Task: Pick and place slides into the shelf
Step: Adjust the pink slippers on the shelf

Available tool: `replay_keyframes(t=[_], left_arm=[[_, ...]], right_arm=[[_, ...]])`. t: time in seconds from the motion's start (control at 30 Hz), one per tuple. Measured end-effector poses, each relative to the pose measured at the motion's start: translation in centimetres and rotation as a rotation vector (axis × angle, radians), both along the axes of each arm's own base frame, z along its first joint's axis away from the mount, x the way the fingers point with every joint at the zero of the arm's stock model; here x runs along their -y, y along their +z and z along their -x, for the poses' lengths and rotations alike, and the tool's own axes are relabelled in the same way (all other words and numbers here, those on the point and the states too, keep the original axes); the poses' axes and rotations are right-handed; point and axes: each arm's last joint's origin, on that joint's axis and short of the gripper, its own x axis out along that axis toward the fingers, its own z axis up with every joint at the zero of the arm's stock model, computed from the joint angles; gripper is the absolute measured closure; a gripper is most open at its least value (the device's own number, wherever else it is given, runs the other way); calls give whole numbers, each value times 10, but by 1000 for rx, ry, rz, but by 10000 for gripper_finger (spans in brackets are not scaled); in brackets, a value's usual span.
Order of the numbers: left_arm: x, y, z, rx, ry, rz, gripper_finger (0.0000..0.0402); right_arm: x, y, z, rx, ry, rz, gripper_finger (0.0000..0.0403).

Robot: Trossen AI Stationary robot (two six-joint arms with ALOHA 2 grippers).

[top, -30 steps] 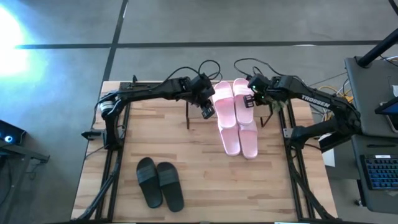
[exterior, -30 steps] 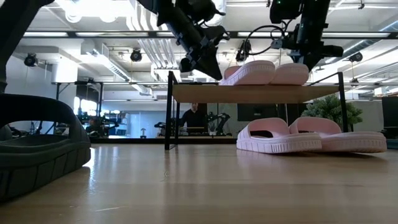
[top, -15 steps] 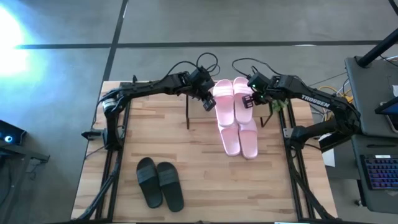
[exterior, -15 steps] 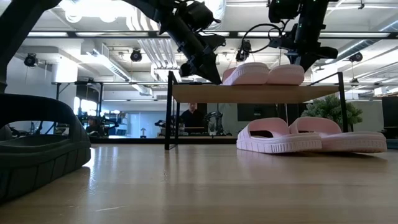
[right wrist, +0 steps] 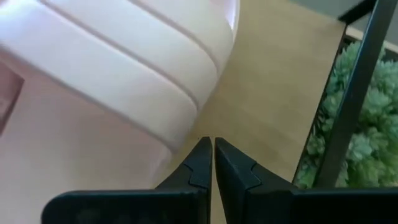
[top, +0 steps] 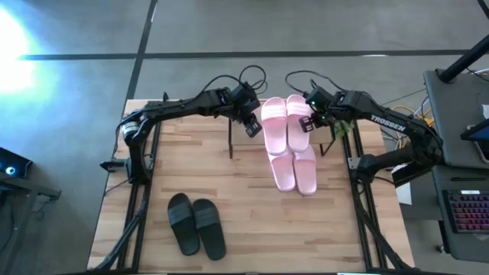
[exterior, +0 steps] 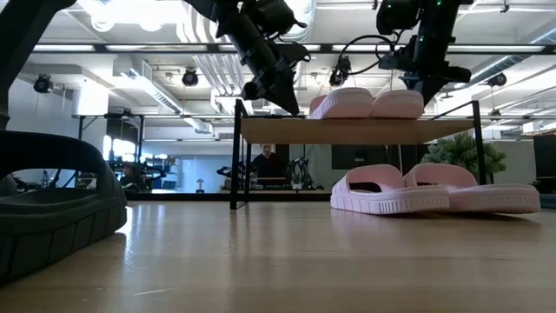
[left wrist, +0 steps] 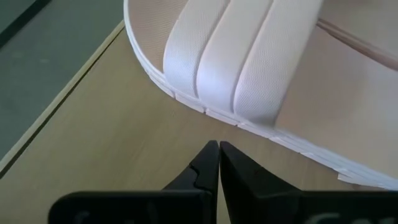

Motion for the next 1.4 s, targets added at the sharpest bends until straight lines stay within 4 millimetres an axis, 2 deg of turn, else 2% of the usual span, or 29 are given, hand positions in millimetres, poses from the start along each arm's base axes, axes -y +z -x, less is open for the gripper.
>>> replay_keyframes(t=[0.27,0.43,0.73,0.83,1.0,1.23,1.4], left_arm=[[0,1,1,5,13,6,401],[1,1,1,4,13,5,401],[1,1,2,-3,15,11,401],[7,0,5,-34,12,56,401],[25,14,8,-17,-37,57,401],[44,24,-1,80,-99,33,401],[46,15,-11,105,-125,67,401]], right_arm=[[7,2,-3,49,13,34,392],[7,2,-9,136,71,4,392],[8,-1,-7,97,65,22,392],[8,-1,-3,26,28,60,392],[8,-1,2,-15,12,56,392],[8,-1,2,-10,9,57,392],[6,-1,0,36,39,-7,392]])
